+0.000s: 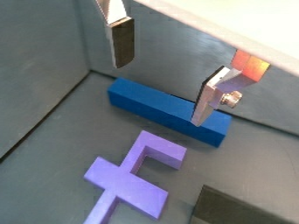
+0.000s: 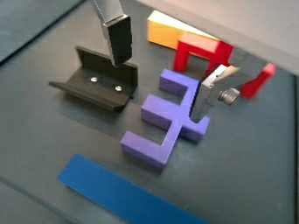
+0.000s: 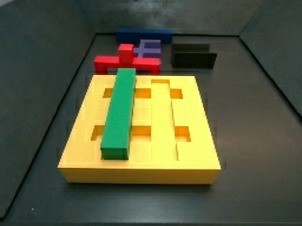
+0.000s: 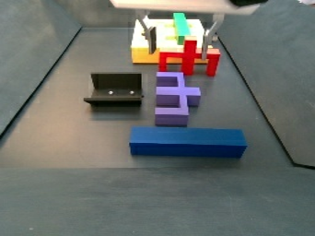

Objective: Pick up the blue object. Move up. Move to above the board. Insert the blue object.
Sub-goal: Pick up the blue object.

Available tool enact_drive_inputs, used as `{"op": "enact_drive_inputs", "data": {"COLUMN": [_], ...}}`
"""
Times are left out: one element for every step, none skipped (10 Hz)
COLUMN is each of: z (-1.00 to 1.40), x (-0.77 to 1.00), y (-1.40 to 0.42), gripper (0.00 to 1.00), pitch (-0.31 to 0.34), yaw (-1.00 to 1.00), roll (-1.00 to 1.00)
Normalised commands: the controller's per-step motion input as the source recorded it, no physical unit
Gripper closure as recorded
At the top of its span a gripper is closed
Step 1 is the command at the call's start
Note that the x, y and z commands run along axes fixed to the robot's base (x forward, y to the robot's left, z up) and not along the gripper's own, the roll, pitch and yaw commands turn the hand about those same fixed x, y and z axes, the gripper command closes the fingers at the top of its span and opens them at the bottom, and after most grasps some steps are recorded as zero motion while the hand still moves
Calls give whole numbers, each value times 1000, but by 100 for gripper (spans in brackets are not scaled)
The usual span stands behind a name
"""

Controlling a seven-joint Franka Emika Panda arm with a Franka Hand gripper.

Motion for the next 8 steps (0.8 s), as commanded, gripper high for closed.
{"op": "enact_drive_inputs", "data": {"z": [-191,-226,-189,-114,-103,-74,-77,-60], "x": [157,86,103,160,157,180,180,109], "y": [154,409,406,317,300,291,286,240], "gripper": [0,0,0,0,0,0,0,0], "pitch": [34,43,24,0,0,0,0,0], "yaw": [-840,-554,-551,-620,-620,-606,-600,-589], "roll": [-34,-83,-91,-114,-136,-161,-169,-221]}}
